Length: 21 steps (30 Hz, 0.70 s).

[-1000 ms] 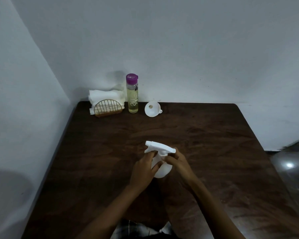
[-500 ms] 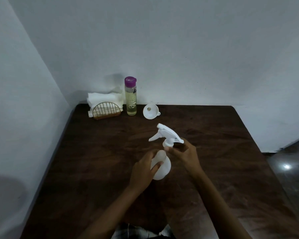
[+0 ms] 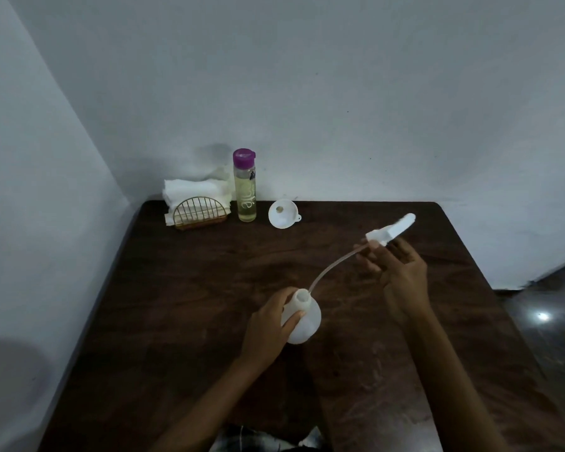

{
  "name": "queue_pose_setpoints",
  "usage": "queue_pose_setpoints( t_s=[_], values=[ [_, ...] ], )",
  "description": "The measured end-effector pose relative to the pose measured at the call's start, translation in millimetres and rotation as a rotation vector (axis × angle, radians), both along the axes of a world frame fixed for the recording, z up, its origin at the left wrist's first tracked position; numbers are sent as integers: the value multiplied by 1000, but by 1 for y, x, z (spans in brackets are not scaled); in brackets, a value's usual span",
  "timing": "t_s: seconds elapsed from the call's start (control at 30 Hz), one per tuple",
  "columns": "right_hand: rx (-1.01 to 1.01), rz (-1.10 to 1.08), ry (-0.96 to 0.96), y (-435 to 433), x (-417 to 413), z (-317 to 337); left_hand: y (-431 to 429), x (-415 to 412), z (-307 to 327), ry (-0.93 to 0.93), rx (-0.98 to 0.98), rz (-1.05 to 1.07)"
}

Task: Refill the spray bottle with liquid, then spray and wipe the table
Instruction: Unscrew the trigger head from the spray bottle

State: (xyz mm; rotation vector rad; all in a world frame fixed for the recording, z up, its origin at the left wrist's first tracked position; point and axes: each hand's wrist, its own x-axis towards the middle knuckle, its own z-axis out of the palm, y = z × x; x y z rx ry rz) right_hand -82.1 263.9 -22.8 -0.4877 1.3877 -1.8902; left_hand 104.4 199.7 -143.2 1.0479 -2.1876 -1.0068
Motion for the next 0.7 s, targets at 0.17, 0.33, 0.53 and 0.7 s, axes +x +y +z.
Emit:
queue_pose_setpoints(
  t_s=[0.17, 0.33, 0.53, 0.7],
  values=[
    [-57, -98, -90, 8, -24, -2, -2, -1, -1, -10, -6, 0],
    [-75, -180, -133, 15, -38, 0, 0, 0, -2, -15, 9, 5],
    [-105, -333, -147, 18, -61, 11, 1, 1, -2, -1, 35, 8],
    [38, -380, 23, 17, -80, 18, 1, 0, -2, 3, 33, 24]
  ],
)
